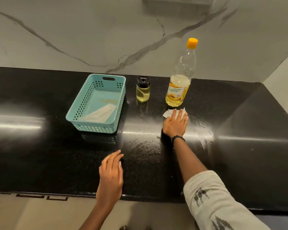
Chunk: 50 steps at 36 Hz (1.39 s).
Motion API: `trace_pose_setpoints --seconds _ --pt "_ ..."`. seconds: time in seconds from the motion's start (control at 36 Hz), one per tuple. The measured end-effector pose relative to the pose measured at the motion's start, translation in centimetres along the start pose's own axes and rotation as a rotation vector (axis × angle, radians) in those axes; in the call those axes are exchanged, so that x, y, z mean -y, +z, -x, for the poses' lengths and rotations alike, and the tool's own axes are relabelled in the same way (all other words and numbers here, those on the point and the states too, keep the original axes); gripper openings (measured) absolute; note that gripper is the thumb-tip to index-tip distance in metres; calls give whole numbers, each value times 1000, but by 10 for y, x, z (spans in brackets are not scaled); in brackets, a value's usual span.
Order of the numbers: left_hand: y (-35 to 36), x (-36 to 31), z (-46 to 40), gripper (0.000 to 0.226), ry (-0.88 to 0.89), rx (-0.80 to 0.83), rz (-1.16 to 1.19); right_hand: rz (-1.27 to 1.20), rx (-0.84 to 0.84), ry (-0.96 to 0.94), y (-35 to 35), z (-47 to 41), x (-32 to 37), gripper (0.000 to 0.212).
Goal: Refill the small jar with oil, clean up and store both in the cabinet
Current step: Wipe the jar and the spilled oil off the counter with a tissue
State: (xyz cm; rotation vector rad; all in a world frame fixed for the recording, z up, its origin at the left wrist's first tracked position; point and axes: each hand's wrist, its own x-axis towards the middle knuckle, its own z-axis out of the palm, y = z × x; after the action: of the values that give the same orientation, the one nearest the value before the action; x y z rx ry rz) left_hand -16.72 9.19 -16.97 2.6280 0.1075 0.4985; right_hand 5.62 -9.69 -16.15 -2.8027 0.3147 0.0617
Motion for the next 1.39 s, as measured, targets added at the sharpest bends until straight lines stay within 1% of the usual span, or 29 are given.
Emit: trace_pose_setpoints --seconds 0.08,0.17,0.36,0.5,0.56,0.64,0.72,0.81,0.86,0.94,0.97,1.08,1.19,1.28,1.39 --pt "-1 -1 -1 36 9 -4 -11 -9 -6 -27 8 2 28 59" --pt "-2 -2 -1 35 18 0 -20 22 19 -116 15 3 53 59" --pt "-2 -2 -3 35 24 1 -37 21 127 -446 33 19 100 57" --pt "-1 1 -3 34 18 18 -33 -2 134 -627 44 56 103 54" --pt "-1 1 -2 35 18 20 -39 -5 139 -685 45 73 96 56" --pt "-2 0 -2 35 19 21 -45 49 133 -722 43 80 85 59" --pt "-4 -1 -2 35 19 27 -44 95 103 -680 32 67 72 66" --pt "-5 0 -1 35 30 33 -45 159 88 -587 21 46 52 71" --pt "-4 0 -1 35 30 37 -34 177 71 -509 12 34 32 69" --pt "-4 2 0 35 29 43 -29 177 54 -375 0 25 -5 54" --pt "-4 2 0 35 29 47 -30 166 53 -330 -3 24 -16 52" --pt "-3 2 0 36 35 54 -38 152 54 -167 -15 34 -51 52" --pt "-4 1 0 36 35 42 -28 132 54 -14 -13 56 -56 54" --pt "-4 2 0 35 37 43 -26 107 67 4 -6 66 -33 55" --pt "-3 2 -1 35 39 35 -22 96 106 -121 5 71 9 55"
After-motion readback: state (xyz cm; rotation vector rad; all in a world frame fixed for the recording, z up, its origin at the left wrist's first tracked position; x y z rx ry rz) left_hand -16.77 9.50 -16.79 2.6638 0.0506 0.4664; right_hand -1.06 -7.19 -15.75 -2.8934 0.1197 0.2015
